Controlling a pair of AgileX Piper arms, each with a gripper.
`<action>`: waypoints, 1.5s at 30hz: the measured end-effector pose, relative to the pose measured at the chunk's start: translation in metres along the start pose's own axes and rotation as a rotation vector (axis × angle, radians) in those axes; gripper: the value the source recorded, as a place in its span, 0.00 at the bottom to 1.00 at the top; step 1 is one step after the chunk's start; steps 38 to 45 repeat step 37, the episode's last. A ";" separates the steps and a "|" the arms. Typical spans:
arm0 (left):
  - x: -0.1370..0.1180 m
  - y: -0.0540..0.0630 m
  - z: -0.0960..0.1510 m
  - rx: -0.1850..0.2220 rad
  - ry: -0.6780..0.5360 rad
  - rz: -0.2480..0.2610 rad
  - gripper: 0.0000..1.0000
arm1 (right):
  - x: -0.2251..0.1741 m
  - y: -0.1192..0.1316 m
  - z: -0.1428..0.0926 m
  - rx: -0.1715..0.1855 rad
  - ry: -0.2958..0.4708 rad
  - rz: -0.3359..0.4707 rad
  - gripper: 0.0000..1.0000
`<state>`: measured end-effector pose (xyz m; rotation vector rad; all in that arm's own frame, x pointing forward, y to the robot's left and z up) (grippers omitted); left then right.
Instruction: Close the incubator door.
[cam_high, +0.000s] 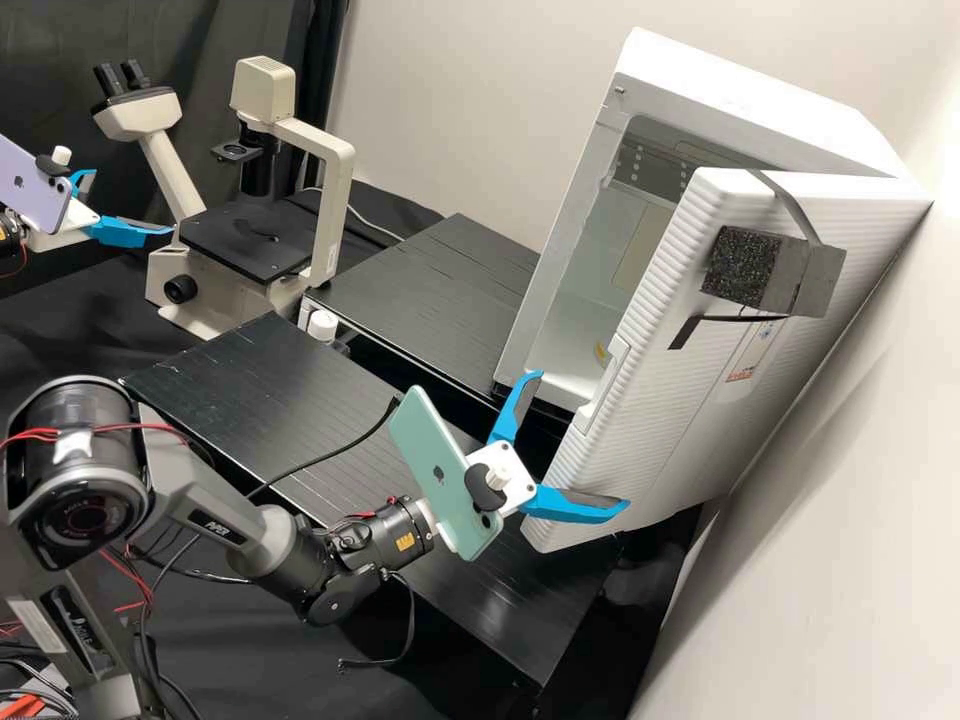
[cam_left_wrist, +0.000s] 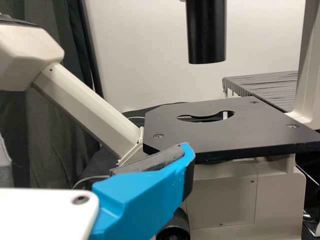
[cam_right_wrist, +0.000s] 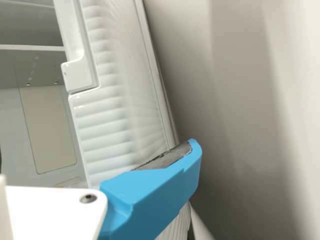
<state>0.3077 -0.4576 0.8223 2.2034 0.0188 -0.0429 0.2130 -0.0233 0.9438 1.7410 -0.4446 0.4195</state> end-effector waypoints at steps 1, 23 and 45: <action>0.000 0.000 0.000 0.000 0.000 0.000 1.00 | 0.001 -0.001 -0.001 0.006 -0.002 -0.002 1.00; 0.000 0.000 0.000 0.000 0.000 0.000 1.00 | 0.013 -0.063 -0.048 -0.017 0.121 -0.260 1.00; 0.000 0.000 0.000 0.000 0.000 0.000 1.00 | -0.002 -0.092 -0.042 0.094 0.163 -0.333 1.00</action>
